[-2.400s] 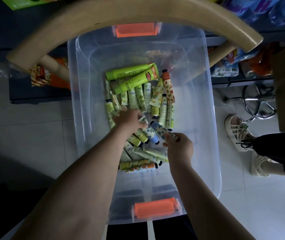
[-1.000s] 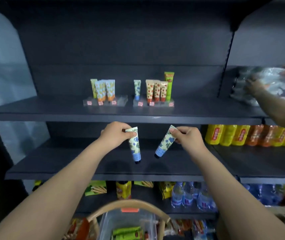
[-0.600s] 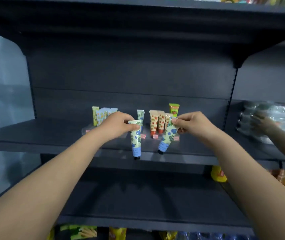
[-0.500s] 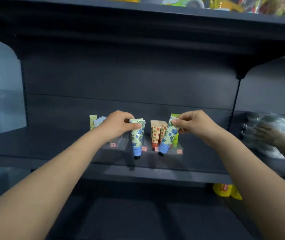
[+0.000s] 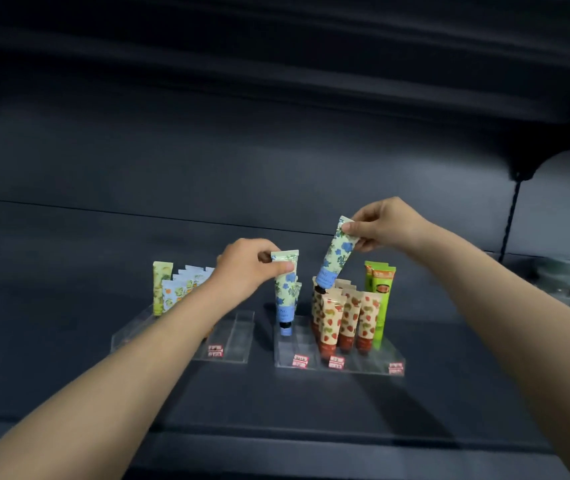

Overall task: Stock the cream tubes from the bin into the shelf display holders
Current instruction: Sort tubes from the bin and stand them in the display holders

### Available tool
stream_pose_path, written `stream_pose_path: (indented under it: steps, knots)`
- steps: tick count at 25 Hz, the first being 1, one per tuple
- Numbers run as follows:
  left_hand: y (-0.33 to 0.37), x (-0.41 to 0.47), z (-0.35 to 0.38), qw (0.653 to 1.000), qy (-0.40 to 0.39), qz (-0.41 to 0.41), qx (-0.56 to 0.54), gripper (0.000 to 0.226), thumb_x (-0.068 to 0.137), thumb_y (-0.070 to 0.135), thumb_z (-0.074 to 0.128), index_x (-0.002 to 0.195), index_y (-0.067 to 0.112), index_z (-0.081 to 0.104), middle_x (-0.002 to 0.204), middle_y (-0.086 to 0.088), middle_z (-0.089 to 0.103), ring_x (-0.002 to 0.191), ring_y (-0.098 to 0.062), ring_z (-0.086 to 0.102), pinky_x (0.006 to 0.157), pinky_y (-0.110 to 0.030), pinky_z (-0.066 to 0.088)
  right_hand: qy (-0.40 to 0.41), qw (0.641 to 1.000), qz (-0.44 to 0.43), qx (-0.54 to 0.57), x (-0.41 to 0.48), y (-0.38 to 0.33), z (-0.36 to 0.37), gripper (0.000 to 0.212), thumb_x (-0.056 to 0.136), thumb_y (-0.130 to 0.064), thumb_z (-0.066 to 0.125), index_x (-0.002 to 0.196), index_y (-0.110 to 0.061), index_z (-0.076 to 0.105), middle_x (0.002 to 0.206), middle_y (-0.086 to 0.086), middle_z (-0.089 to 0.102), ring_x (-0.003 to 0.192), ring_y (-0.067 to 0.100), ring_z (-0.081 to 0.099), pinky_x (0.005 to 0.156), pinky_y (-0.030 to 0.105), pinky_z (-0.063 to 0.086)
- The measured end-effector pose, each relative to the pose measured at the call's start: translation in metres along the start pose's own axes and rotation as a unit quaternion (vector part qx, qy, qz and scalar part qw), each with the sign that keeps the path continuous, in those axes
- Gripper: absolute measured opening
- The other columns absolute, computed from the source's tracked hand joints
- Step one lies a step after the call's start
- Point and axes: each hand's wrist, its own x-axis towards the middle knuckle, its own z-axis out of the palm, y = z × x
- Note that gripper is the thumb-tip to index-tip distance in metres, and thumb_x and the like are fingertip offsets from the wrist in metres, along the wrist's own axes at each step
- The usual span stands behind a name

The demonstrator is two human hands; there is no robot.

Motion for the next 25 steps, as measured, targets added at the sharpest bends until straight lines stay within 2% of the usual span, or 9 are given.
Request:
stream_pose_path:
  steps: [4, 6, 11, 15, 17, 20, 24, 25]
  knots:
    - [-0.026, 0.014, 0.022, 1.0, -0.01, 0.004, 0.006, 0.019, 0.076, 0.034, 0.074, 0.083, 0.017, 0.071, 0.063, 0.01, 0.054, 0.064, -0.01, 0.048, 0.068, -0.028, 0.037, -0.01, 1.0, -0.004, -0.023, 0.034, 0.019, 0.013, 0.016, 0.086, -0.019, 0.067, 0.073, -0.009, 0.066, 0.065, 0.001, 0.066, 0.05, 0.003, 0.061, 0.055, 0.014, 0.054]
    - [-0.035, 0.02, 0.035, 1.0, -0.018, 0.006, 0.018, 0.019, 0.077, 0.035, 0.073, 0.083, 0.018, 0.07, 0.062, 0.011, 0.053, 0.064, -0.01, 0.048, 0.068, -0.028, 0.037, -0.014, 1.0, -0.01, -0.022, 0.048, 0.029, 0.017, 0.017, 0.085, -0.02, 0.067, 0.072, -0.01, 0.066, 0.064, 0.0, 0.066, 0.052, 0.004, 0.06, 0.055, 0.013, 0.053]
    - [-0.049, 0.03, 0.057, 0.997, -0.021, 0.017, 0.066, 0.021, 0.079, 0.039, 0.07, 0.089, 0.021, 0.07, 0.071, 0.011, 0.057, 0.08, -0.013, 0.052, 0.09, -0.04, 0.041, 0.04, 0.998, -0.041, 0.04, 0.07, 0.045, 0.02, 0.012, 0.086, -0.015, 0.066, 0.078, -0.006, 0.066, 0.062, 0.003, 0.061, 0.042, -0.002, 0.054, 0.047, 0.009, 0.046]
    - [-0.058, 0.03, 0.067, 0.994, -0.058, 0.009, 0.088, 0.03, 0.078, 0.041, 0.069, 0.101, 0.021, 0.069, 0.077, 0.019, 0.053, 0.094, -0.016, 0.055, 0.097, -0.039, 0.039, 0.066, 0.996, -0.051, 0.042, 0.086, 0.055, 0.02, 0.013, 0.086, -0.014, 0.066, 0.086, -0.001, 0.067, 0.062, 0.004, 0.06, 0.039, -0.003, 0.052, 0.045, 0.008, 0.044]
    - [-0.065, 0.03, 0.07, 0.994, -0.08, 0.01, 0.072, 0.027, 0.076, 0.043, 0.07, 0.097, 0.025, 0.07, 0.079, 0.014, 0.061, 0.086, -0.014, 0.056, 0.096, -0.041, 0.041, 0.063, 0.996, -0.046, 0.031, 0.096, 0.061, 0.024, 0.017, 0.086, -0.015, 0.066, 0.087, 0.002, 0.067, 0.064, 0.006, 0.061, 0.043, 0.0, 0.054, 0.048, 0.011, 0.048]
    - [-0.073, 0.032, 0.071, 0.995, -0.081, 0.012, 0.059, 0.012, 0.075, 0.044, 0.07, 0.082, 0.035, 0.066, 0.069, 0.013, 0.059, 0.072, -0.006, 0.052, 0.087, -0.037, 0.041, 0.036, 0.999, -0.037, -0.005, 0.109, 0.066, 0.033, 0.02, 0.086, -0.019, 0.067, 0.088, 0.001, 0.068, 0.067, 0.007, 0.062, 0.054, 0.009, 0.056, 0.051, 0.013, 0.05]
    - [-0.075, 0.03, 0.068, 0.995, -0.081, 0.011, 0.052, 0.01, 0.075, 0.043, 0.071, 0.071, 0.041, 0.062, 0.061, 0.022, 0.058, 0.066, -0.001, 0.052, 0.082, -0.034, 0.042, 0.002, 0.999, -0.034, -0.038, 0.122, 0.068, 0.046, 0.025, 0.086, -0.019, 0.067, 0.091, 0.005, 0.067, 0.074, 0.012, 0.064, 0.058, 0.013, 0.056, 0.056, 0.018, 0.051]
    - [-0.074, 0.029, 0.067, 0.995, -0.082, 0.012, 0.055, 0.01, 0.075, 0.044, 0.07, 0.07, 0.041, 0.062, 0.062, 0.02, 0.058, 0.067, -0.001, 0.053, 0.083, -0.035, 0.042, -0.005, 0.999, -0.029, -0.043, 0.124, 0.069, 0.049, 0.025, 0.086, -0.019, 0.067, 0.091, 0.006, 0.067, 0.072, 0.011, 0.064, 0.058, 0.013, 0.056, 0.059, 0.02, 0.051]
